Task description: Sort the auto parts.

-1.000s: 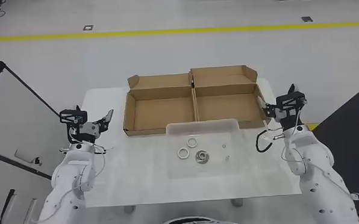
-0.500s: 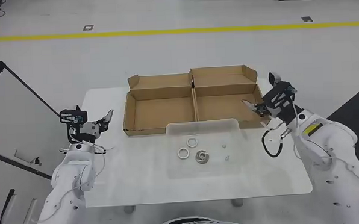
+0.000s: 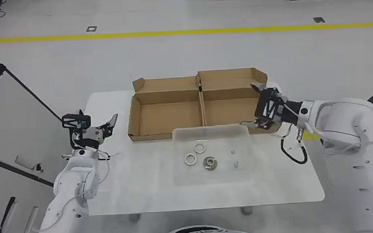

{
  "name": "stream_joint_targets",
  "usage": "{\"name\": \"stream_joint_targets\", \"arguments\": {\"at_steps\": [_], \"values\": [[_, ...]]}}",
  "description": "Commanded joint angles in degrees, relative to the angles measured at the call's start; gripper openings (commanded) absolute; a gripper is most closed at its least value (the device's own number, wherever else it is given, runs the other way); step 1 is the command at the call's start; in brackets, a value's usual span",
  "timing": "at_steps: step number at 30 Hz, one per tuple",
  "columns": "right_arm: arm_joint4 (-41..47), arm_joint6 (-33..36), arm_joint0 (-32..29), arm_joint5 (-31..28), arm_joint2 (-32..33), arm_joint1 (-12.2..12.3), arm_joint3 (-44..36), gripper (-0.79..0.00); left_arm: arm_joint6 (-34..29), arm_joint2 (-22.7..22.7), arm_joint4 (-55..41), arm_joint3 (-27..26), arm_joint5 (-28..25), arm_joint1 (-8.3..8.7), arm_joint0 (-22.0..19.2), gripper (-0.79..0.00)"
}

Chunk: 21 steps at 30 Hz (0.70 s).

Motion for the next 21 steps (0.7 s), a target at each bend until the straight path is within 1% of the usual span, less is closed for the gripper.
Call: {"name": "stream_joint_targets", "arguments": {"at_steps": [1, 5, 10, 17, 21], "values": [[-0.4, 0.3, 1.0, 0.1, -2.2, 0.9, 0.0, 0.000, 0.0, 0.0, 0.0, 0.0, 0.0, 0.00, 0.0, 0.000], [-1.2, 0.1, 3.9, 0.0, -8.2, 3.9, -0.2, 0.000, 0.0, 0.0, 0.0, 0.0, 0.0, 0.00, 0.0, 0.000], [0.4, 0.1, 9.4, 0.0, -16.6, 8.8, 0.5, 0.000, 0.0, 0.0, 0.0, 0.0, 0.0, 0.00, 0.0, 0.000], [3.2, 0.1, 18.8, 0.0, -29.9, 16.5, 1.1, 0.000, 0.0, 0.0, 0.0, 0.0, 0.0, 0.00, 0.0, 0.000], [5.0, 0.1, 25.1, 0.0, -37.3, 20.3, 1.2, 0.000, 0.0, 0.0, 0.0, 0.0, 0.0, 0.00, 0.0, 0.000]]}}
